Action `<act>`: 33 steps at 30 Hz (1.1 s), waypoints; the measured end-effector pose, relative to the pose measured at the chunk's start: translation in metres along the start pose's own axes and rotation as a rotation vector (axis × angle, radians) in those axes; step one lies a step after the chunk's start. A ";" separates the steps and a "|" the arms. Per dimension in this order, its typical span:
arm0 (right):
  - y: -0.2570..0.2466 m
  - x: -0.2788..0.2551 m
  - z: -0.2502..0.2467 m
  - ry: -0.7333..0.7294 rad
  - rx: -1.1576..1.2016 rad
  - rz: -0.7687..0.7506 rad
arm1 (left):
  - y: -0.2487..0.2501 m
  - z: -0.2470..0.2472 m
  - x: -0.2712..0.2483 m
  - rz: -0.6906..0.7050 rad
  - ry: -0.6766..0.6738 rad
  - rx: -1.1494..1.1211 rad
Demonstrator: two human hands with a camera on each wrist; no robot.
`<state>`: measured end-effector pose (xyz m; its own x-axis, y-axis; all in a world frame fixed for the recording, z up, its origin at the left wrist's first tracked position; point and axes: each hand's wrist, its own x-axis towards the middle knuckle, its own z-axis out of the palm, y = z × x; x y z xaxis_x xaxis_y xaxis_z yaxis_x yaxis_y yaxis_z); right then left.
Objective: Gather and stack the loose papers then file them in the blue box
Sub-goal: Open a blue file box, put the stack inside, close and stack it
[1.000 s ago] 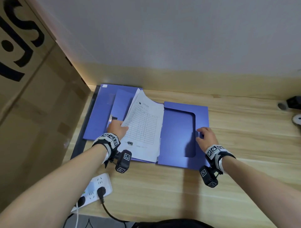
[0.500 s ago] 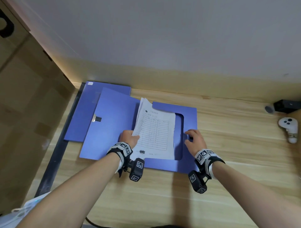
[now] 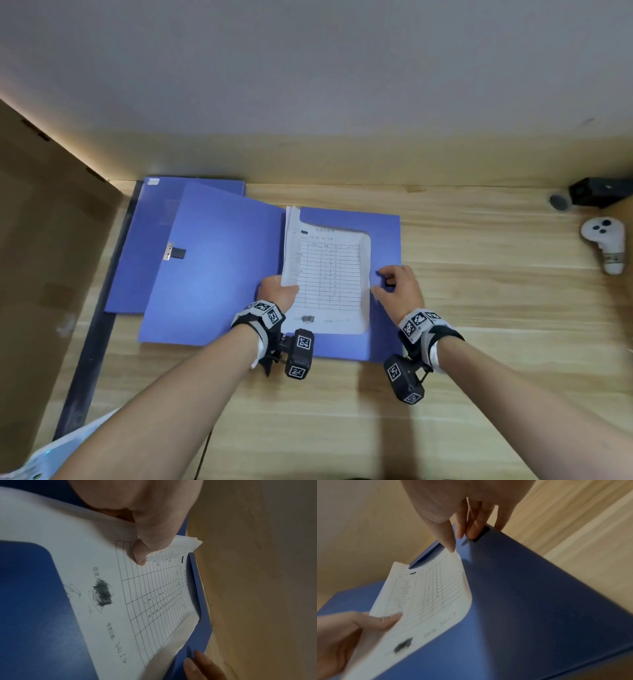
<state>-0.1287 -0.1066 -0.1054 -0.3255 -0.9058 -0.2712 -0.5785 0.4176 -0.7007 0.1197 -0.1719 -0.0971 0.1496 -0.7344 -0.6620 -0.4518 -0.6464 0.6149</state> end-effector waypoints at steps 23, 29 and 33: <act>-0.012 0.001 -0.018 -0.231 -0.387 -0.096 | 0.007 0.026 -0.002 -0.016 -0.094 -0.078; -0.005 0.001 -0.014 -0.240 -0.400 -0.084 | 0.022 0.034 -0.015 -0.001 0.075 -0.058; -0.005 0.001 -0.013 -0.224 -0.411 -0.088 | 0.021 0.037 -0.012 -0.032 0.104 -0.068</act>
<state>-0.1357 -0.1092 -0.0936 -0.1186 -0.9133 -0.3896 -0.8592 0.2911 -0.4208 0.0757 -0.1689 -0.0926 0.2552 -0.7284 -0.6359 -0.3855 -0.6797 0.6240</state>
